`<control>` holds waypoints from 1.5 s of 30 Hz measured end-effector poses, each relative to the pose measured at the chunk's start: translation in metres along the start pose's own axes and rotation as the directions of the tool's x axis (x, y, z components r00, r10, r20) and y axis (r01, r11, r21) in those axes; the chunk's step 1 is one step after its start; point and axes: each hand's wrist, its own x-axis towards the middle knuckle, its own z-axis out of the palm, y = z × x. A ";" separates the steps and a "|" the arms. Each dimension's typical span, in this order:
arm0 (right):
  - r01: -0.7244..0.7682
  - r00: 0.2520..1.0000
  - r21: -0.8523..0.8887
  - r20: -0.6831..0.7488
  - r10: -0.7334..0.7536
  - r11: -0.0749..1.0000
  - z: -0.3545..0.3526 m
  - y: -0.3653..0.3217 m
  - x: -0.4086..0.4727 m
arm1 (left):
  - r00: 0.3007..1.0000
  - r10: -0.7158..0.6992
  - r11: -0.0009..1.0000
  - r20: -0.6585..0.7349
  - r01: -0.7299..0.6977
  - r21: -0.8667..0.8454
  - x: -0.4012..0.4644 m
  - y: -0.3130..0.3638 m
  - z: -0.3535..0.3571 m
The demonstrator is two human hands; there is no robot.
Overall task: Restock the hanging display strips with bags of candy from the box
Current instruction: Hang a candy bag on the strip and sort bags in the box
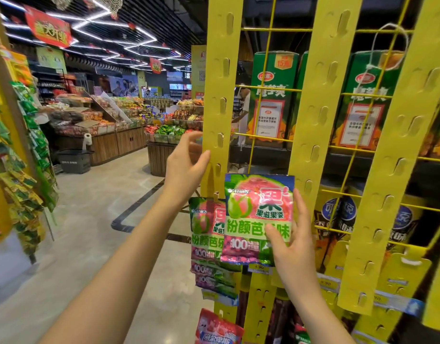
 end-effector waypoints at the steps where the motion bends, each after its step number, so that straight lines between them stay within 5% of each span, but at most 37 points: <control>1: 0.004 1.000 0.001 0.012 -0.004 1.000 0.005 -0.002 0.003 | 1.000 0.013 1.000 0.004 -0.013 0.015 0.007 0.005 0.000; 7: 0.010 0.997 -0.004 0.077 -0.009 1.000 0.034 0.000 0.022 | 0.995 0.094 0.984 0.022 -0.096 0.147 0.034 0.019 -0.006; 18: -0.017 1.000 -0.050 -0.013 0.016 0.999 0.060 0.018 0.037 | 0.990 0.106 0.981 0.094 -0.120 0.153 0.038 0.023 -0.004; 34: -0.058 0.988 -0.395 -0.157 -0.005 0.917 0.072 0.034 0.031 | 0.988 0.151 0.957 -0.021 -0.140 0.253 0.029 0.014 0.001; 39: -0.083 0.979 -0.546 -0.200 -0.034 0.834 0.065 0.020 0.023 | 0.964 0.265 0.885 -0.037 -0.228 0.405 0.019 0.018 -0.002; 45: 0.017 0.969 -0.735 -0.154 -0.191 0.678 0.013 -0.017 0.018 | 0.849 0.504 0.685 0.155 -0.503 0.528 -0.004 0.033 0.017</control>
